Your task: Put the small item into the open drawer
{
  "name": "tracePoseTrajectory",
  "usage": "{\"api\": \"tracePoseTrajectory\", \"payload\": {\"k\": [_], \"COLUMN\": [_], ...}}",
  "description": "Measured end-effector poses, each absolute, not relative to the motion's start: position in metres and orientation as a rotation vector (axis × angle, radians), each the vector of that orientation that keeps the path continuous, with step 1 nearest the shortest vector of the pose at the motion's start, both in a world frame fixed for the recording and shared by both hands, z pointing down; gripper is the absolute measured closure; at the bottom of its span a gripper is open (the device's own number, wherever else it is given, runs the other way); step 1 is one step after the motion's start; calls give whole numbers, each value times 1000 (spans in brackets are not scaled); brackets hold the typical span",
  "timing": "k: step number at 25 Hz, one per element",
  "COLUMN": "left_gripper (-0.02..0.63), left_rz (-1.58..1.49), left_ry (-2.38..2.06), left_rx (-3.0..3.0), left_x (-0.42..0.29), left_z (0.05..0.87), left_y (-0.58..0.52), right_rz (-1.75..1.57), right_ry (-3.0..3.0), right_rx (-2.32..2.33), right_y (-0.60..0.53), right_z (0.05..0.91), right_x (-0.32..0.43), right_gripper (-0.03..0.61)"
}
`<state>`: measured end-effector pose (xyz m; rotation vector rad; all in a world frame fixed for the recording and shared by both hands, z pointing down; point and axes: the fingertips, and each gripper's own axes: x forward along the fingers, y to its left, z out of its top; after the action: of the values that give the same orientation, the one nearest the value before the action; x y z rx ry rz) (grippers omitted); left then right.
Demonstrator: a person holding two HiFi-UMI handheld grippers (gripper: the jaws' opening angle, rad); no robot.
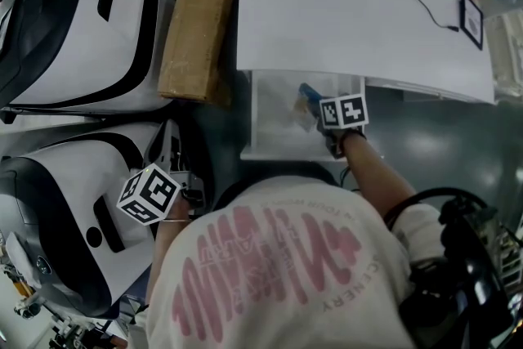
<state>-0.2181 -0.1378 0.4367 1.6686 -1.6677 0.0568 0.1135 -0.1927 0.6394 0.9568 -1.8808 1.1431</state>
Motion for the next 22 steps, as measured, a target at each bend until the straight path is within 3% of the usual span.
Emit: {"api": "tracePoseTrajectory", "payload": {"k": [22], "left_gripper": [583], "left_rz": [70], "left_ry": [-1642], "left_rx": [1647], "left_x": [-202], "left_z": [454], "left_y": [-145], "right_rz": [1418], "right_ry": [-1827], "right_rx": [1062], "right_y": [-201], "right_z": [659], "right_x": [137], "right_gripper": [469]}}
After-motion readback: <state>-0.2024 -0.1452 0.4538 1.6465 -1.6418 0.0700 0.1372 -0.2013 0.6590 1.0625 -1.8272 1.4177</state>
